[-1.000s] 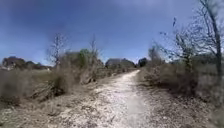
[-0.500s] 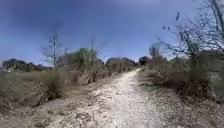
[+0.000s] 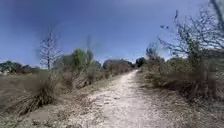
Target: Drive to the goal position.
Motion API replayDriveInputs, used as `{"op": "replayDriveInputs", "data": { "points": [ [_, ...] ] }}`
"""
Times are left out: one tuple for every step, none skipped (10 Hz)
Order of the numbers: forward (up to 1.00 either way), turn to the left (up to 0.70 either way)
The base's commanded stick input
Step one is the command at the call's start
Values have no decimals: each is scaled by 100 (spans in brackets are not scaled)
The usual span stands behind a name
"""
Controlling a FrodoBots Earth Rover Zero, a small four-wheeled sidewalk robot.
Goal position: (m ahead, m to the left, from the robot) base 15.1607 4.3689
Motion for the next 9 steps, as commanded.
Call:
{"op": "replayDriveInputs", "data": {
  "points": [
    [50,0],
    [50,0],
    [50,0],
    [50,0],
    [50,0],
    [50,0],
    [50,0],
    [50,-18],
    [50,-50]
  ]
}}
